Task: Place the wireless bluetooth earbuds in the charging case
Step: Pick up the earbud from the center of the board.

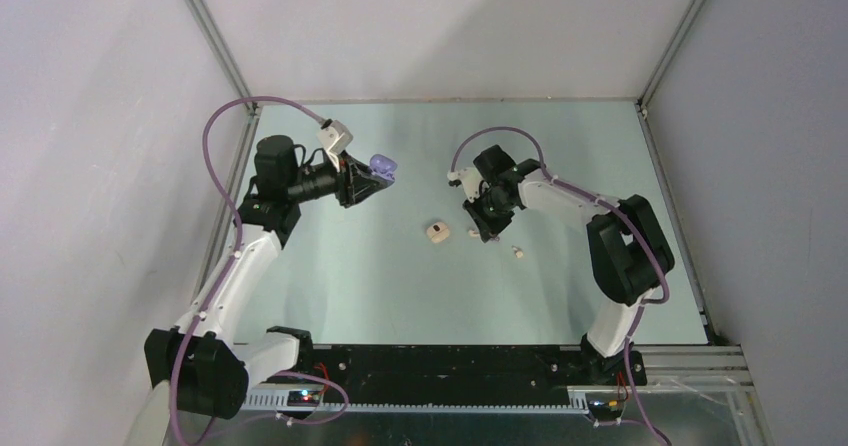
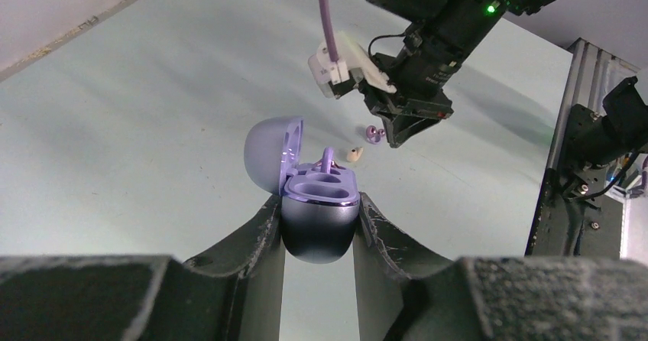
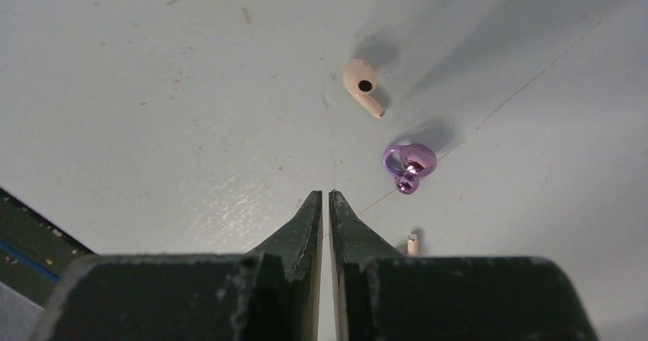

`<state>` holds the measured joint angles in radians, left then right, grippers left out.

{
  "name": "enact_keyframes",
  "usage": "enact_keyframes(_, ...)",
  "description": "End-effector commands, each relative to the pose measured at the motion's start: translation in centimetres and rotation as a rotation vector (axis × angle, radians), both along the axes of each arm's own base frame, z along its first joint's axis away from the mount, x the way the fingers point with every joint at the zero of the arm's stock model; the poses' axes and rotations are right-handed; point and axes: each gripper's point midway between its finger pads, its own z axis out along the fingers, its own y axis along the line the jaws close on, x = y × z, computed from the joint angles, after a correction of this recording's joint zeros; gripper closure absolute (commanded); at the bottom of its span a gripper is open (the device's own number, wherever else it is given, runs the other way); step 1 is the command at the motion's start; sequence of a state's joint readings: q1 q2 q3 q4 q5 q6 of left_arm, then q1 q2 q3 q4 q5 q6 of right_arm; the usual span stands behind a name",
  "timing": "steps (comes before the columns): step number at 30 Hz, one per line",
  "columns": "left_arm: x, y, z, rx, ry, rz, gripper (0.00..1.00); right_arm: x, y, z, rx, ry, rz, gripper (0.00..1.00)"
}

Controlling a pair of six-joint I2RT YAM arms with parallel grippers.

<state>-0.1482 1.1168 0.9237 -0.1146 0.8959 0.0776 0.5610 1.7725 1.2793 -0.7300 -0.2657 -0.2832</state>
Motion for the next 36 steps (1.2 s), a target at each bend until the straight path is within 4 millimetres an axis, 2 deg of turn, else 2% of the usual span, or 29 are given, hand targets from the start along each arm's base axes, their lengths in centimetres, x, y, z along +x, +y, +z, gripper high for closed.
enact_keyframes(1,-0.1,0.2,2.0,-0.015,-0.069,0.013,1.0,1.4,-0.5,-1.1,-0.073,-0.023,-0.079,0.88)
enact_keyframes(8,-0.2,0.3,2.0,-0.015,-0.071,0.015,1.0,2.5,-1.1,-2.5,-0.117,-0.047,-0.091,0.85)
enact_keyframes(13,-0.3,0.3,2.1,-0.013,-0.076,0.015,1.0,3.2,-1.3,-2.7,-0.14,-0.073,-0.091,0.84)
enact_keyframes(24,-0.3,0.3,2.0,-0.016,-0.074,0.017,1.0,4.1,-1.9,-3.4,-0.183,-0.103,-0.098,0.74)
enact_keyframes(36,-0.3,0.3,1.9,-0.017,-0.076,0.014,1.0,6.3,-3.9,-3.1,-0.295,-0.218,-0.101,0.78)
